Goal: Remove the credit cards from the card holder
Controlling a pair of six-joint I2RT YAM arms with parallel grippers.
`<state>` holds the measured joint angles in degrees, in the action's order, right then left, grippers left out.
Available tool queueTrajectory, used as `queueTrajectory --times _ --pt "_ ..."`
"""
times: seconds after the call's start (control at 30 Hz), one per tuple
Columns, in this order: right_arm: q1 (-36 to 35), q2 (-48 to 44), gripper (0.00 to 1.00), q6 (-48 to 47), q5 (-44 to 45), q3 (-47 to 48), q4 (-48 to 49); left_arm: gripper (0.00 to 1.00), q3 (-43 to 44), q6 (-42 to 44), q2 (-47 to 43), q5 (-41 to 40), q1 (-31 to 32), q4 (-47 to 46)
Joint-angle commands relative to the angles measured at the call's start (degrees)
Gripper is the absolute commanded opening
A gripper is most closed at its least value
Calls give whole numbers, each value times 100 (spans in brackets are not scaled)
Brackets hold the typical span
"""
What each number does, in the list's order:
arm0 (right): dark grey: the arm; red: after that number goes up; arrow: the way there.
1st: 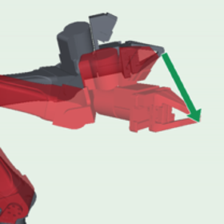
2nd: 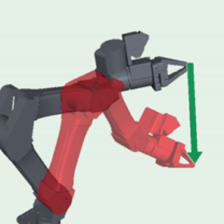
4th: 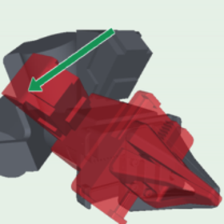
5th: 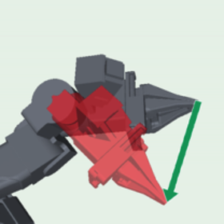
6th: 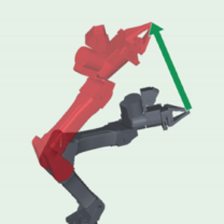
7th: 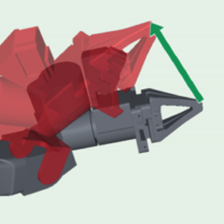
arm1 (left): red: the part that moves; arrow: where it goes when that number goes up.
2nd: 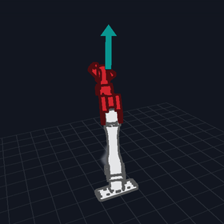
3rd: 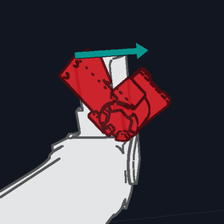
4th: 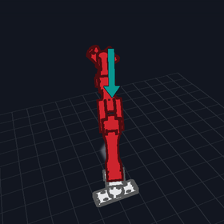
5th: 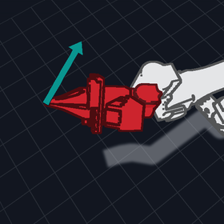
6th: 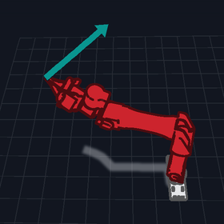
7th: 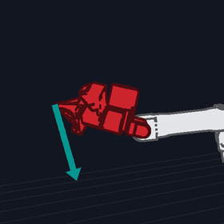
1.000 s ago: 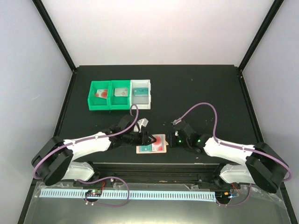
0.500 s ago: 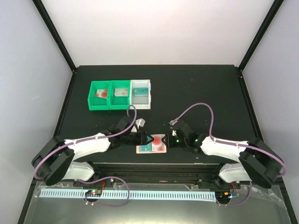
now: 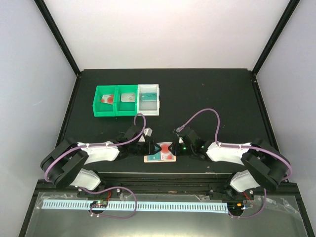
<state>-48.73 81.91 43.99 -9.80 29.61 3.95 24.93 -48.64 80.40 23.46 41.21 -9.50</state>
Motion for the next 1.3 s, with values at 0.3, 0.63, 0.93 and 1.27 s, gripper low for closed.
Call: queueTrajectory --times 0.3,0.63,0.93,1.27 --pt "-22 308 22 93 -63 -135 427 45 -99 -113 305 163 -30 -537" --pt "-13 405 20 151 -113 -195 512 42 -251 -417 606 236 22 -1065" --pt "-19 435 19 222 -173 -299 647 41 -263 -581 783 194 115 -1198" --pt "-22 501 19 329 -250 -388 793 41 -307 -707 721 241 118 -1265"
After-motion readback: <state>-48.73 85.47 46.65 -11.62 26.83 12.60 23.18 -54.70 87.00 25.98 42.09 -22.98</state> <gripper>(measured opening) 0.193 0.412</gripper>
